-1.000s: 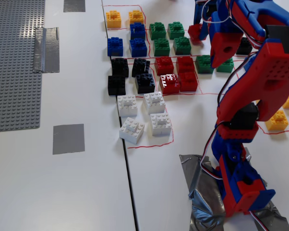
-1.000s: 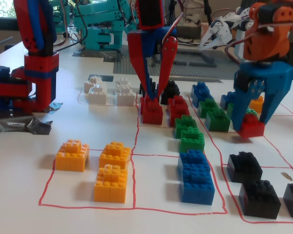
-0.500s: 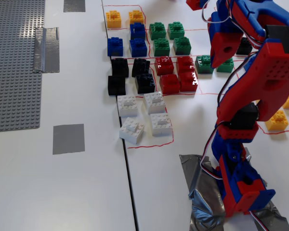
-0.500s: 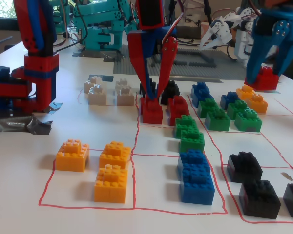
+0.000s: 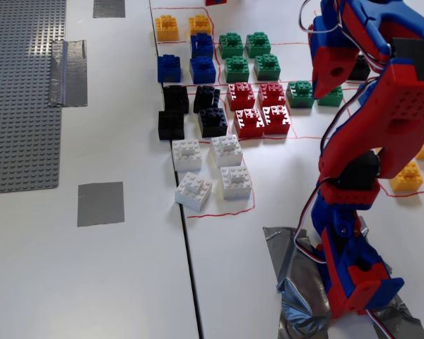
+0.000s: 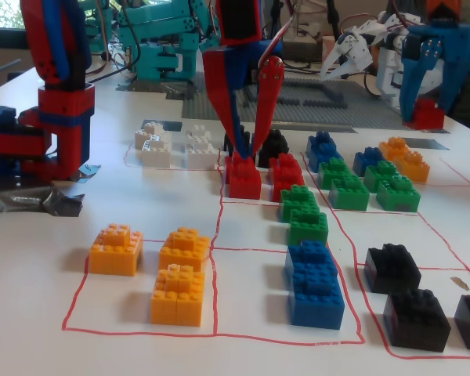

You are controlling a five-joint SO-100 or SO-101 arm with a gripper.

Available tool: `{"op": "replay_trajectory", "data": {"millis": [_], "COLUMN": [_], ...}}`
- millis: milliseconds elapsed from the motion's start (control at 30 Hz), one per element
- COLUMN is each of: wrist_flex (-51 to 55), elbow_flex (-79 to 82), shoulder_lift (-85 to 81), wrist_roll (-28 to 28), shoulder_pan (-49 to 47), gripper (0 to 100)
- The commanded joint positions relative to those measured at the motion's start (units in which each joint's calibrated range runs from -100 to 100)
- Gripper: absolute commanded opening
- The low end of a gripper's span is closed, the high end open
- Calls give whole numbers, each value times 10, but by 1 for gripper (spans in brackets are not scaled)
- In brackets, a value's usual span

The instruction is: Grab the block and put it in the grey marker

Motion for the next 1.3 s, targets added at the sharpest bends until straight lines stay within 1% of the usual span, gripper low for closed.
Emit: {"op": "replay_trajectory", "data": {"millis": [0,100,167,233,367,433,500,567,667,800,900,1033,1167,1267], "wrist_flex": [18,32,38,38,34,30,32,33,48,58,54,50,49,35], "elbow_flex": [-34,-57,-74,-85,-88,-90,-106,-131,-173,-209,-225,-255,-278,-284], "shoulder_lift": [-49,-57,-59,-59,-51,-47,-38,-23,5,44,72,110,139,153], "wrist_roll": [17,46,69,98,168,189,189,199,189,200,224,220,240,237], "shoulder_pan": [46,109,159,208,276,301,318,323,324,318,319,317,304,302], "gripper": [1,7,14,17,17,15,13,13,17,19,22,22,23,26]}}
